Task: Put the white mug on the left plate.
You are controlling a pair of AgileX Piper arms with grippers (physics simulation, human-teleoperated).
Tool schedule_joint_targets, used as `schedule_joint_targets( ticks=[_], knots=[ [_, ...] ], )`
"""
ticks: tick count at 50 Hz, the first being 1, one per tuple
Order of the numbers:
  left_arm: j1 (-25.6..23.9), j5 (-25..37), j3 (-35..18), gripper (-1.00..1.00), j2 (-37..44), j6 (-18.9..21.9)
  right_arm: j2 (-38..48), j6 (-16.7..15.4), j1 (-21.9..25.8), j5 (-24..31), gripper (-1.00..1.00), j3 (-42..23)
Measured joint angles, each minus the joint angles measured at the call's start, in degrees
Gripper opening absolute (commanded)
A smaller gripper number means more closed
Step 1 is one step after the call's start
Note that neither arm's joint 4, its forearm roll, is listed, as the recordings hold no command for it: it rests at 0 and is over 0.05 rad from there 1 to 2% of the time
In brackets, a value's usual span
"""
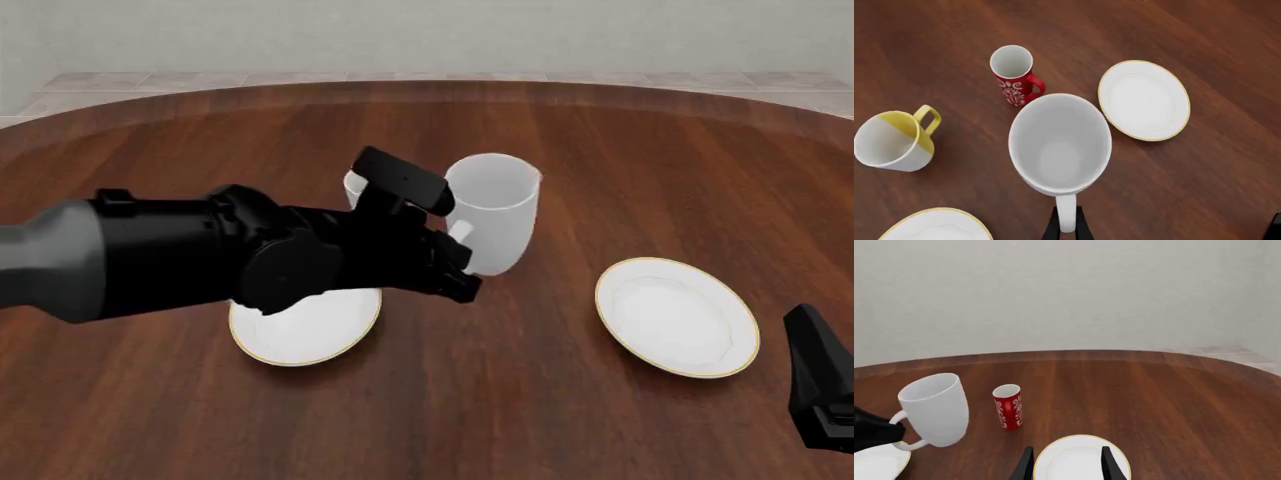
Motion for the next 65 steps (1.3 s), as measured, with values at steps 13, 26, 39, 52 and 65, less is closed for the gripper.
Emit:
schedule_joint_targets(
  ticks=[13, 26, 39, 52, 65],
  knots=[
    [2.2, -0.3, 1.3, -1.0, -1.2, -0.2, 0.0, -0.1, 0.0, 0.1, 1.0, 0.0],
    [4.2, -0.4, 2.5, -1.0, -2.2, 0.2, 0.0, -0.2, 0.1, 0.3, 1.0, 0.0],
    [6.2, -0.5, 3.6, -1.0, -3.3, 0.6, 0.0, -0.4, 0.2, 0.5, 1.0, 0.0],
    [8.2, -0.2, 4.6, -1.0, -4.0, 0.6, 0.0, -0.6, 0.5, 0.9, 1.0, 0.0],
    [10.2, 0.1, 5.5, -1.0, -4.7, 0.6, 0.0, -0.7, 0.7, 1.1, 1.0, 0.0]
  ],
)
